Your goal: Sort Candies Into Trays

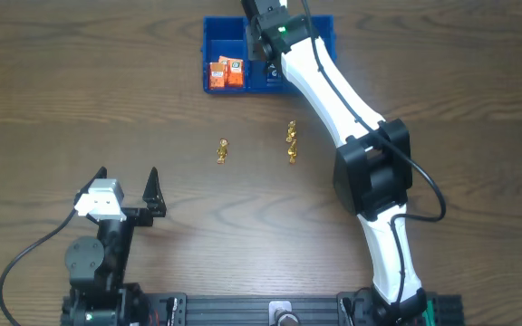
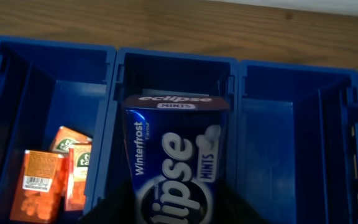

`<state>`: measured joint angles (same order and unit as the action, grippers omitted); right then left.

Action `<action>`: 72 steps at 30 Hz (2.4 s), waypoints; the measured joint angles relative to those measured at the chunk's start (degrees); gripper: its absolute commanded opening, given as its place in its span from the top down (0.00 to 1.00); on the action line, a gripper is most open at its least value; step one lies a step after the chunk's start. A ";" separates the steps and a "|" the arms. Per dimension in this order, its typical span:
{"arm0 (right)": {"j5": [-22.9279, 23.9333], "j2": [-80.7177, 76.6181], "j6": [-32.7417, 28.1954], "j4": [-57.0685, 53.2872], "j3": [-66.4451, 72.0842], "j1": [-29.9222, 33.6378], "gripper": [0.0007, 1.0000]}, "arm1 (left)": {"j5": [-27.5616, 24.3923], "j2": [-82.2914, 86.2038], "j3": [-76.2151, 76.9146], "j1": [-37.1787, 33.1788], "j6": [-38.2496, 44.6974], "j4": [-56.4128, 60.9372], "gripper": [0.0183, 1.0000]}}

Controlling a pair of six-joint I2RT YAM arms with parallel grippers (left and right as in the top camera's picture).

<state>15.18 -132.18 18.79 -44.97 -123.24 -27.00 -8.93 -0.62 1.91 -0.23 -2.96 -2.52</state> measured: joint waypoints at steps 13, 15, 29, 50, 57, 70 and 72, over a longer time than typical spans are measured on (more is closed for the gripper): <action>-0.22 0.20 -0.59 -9.42 -2.84 -0.35 0.00 | 0.00 0.00 0.00 0.00 0.00 0.00 0.00; -0.37 2.05 -0.15 -14.32 -3.48 -1.70 0.00 | 0.00 0.00 0.00 0.00 0.00 0.00 0.00; -9.64 1.27 15.10 -21.75 6.69 -18.91 0.00 | 0.00 0.00 0.00 0.00 0.00 0.00 0.00; -10.29 -0.57 27.52 -10.45 17.07 -19.04 0.10 | 0.00 0.00 0.00 0.00 0.00 0.00 0.00; -9.31 -0.57 28.89 -10.45 17.07 -19.04 0.35 | 0.00 0.00 0.00 0.00 0.00 0.00 0.00; -8.96 -0.57 28.98 -9.31 17.07 -19.37 0.64 | 0.00 0.00 0.00 0.00 0.00 0.00 0.00; -8.96 -0.57 28.98 -9.27 17.07 -19.43 0.64 | 0.00 0.00 0.00 0.00 0.00 0.00 0.00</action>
<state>6.22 -132.75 47.77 -54.24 -106.17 -46.44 -8.93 -0.62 1.91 -0.23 -2.96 -2.52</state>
